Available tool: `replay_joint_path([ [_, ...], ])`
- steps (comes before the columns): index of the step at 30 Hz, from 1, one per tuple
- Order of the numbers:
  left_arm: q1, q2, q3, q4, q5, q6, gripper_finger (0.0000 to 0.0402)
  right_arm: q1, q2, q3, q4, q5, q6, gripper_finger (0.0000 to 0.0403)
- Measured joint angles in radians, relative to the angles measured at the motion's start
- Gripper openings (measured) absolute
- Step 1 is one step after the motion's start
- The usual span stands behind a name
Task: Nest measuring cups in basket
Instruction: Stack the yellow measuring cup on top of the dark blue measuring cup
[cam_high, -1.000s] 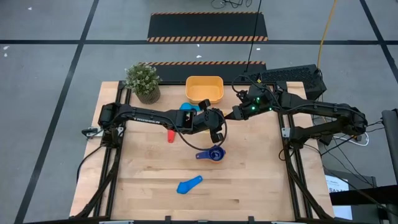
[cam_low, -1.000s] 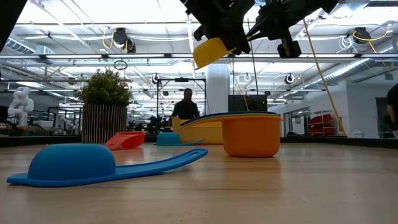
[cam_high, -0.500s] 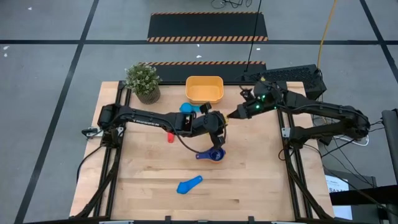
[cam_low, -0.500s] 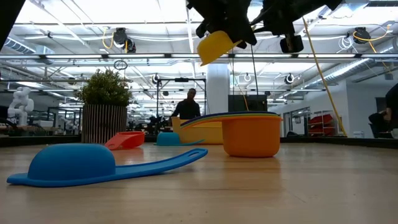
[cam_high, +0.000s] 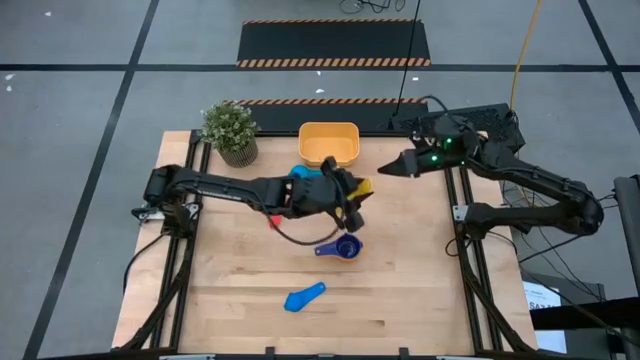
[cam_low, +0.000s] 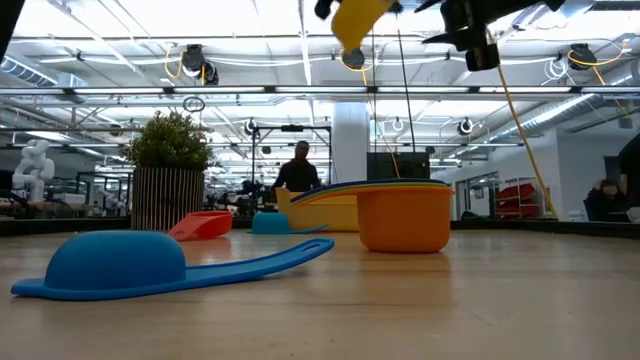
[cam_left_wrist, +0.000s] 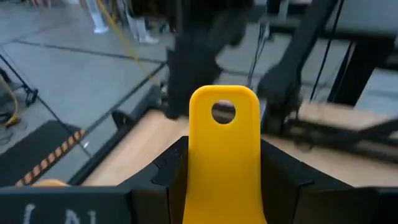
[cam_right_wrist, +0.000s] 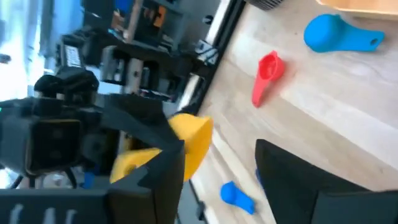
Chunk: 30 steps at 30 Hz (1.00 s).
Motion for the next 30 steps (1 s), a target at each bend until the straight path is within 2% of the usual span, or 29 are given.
replay_joint_path([
  [7, 0.018, -0.086, 0.000, 0.249, -0.005, 0.001, 0.0148, -0.032, -0.059, 0.000, 0.054, -0.014, 0.136, 0.0209],
  [14, 0.061, -0.133, 0.000, 0.547, 0.023, 0.008, 0.0148, 0.018, -0.065, -0.009, 0.266, -0.031, 0.286, 0.0238],
  [22, 0.125, -0.121, 0.000, 0.851, 0.139, 0.017, 0.0149, 0.126, -0.034, -0.099, 0.695, 0.136, 0.535, 0.0251],
  [26, 0.142, -0.106, -0.001, 0.937, 0.181, 0.015, 0.0147, 0.170, 0.008, -0.121, 0.873, 0.220, 0.628, 0.0251],
  [30, 0.145, -0.089, 0.000, 0.976, 0.181, 0.011, 0.0152, 0.197, 0.062, -0.121, 1.014, 0.256, 0.677, 0.0251],
])
